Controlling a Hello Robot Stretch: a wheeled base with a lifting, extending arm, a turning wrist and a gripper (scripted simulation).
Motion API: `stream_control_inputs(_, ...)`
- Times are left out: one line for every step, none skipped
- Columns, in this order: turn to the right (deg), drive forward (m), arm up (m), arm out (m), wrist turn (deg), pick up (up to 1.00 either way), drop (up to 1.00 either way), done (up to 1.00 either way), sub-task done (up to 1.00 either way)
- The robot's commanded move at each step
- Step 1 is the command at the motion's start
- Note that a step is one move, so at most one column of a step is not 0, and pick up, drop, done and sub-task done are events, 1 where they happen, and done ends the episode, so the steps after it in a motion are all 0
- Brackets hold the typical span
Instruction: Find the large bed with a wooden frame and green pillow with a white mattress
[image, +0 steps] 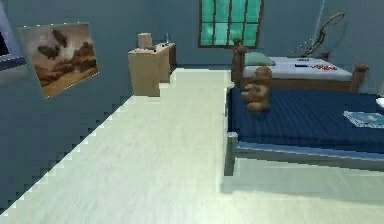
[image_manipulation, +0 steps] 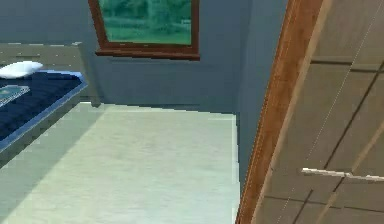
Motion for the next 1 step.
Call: stream_control_inputs(0.0, 1.00, 0.00, 0.00, 0.0, 0.00, 0.00, 0.00, 0.00)
